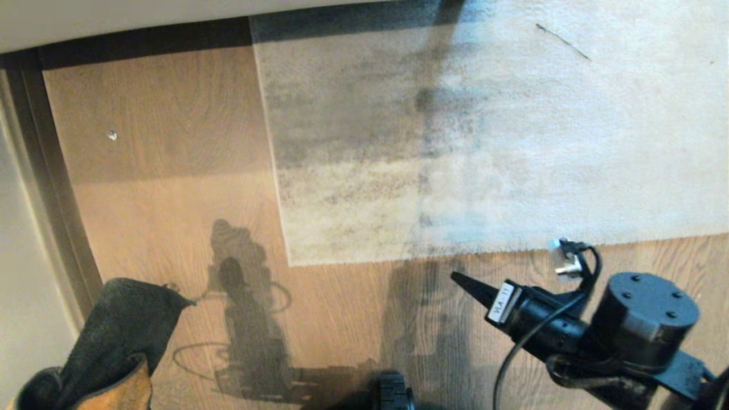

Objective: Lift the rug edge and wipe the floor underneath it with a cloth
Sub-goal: Put down the rag

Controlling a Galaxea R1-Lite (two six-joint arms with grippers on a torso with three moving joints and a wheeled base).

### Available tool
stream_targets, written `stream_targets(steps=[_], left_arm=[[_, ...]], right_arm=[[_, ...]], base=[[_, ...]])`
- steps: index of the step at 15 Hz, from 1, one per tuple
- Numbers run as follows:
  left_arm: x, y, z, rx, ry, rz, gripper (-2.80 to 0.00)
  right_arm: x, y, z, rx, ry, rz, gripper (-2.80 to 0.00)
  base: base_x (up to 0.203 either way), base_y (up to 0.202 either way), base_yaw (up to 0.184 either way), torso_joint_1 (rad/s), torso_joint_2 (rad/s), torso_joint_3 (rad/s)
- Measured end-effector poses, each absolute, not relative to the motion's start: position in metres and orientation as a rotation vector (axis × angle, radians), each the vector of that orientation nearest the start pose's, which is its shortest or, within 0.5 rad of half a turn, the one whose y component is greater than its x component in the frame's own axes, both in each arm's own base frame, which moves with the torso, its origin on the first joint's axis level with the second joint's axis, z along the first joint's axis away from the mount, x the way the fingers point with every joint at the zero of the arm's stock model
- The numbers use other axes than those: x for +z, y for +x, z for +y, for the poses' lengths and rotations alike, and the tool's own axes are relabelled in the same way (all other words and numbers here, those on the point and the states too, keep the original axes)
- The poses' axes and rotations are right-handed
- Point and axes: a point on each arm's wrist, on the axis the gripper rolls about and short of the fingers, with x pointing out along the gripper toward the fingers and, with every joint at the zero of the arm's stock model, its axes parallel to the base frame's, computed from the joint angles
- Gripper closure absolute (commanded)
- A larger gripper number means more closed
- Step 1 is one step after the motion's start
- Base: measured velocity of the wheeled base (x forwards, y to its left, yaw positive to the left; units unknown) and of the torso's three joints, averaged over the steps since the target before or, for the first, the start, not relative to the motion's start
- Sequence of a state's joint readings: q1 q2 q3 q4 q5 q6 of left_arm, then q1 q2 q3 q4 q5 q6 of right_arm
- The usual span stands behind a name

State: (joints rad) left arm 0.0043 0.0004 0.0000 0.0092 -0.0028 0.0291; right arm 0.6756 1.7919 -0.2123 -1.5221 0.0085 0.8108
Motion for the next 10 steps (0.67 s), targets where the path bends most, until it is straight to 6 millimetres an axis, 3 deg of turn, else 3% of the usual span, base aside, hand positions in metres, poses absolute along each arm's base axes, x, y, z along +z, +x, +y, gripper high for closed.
stream_targets(steps=[3,7,10], left_arm=[[0.075,-0.023,0.0,0.001,0.029,0.01,0.0],[0.075,-0.023,0.0,0.0,0.029,0.01,0.0],[0.075,-0.023,0.0,0.002,0.029,0.01,0.0]], right_arm=[[0.111,0.167,0.107,0.543,0.569,0.285,0.0],[0.112,0.157,0.05,0.292,0.348,0.26,0.0],[0.113,0.138,0.021,0.148,0.194,0.287,0.0]], base=[[0.0,0.0,0.0,0.0,0.0,0.0],[0.0,0.0,0.0,0.0,0.0,0.0],[0.0,0.0,0.0,0.0,0.0,0.0]])
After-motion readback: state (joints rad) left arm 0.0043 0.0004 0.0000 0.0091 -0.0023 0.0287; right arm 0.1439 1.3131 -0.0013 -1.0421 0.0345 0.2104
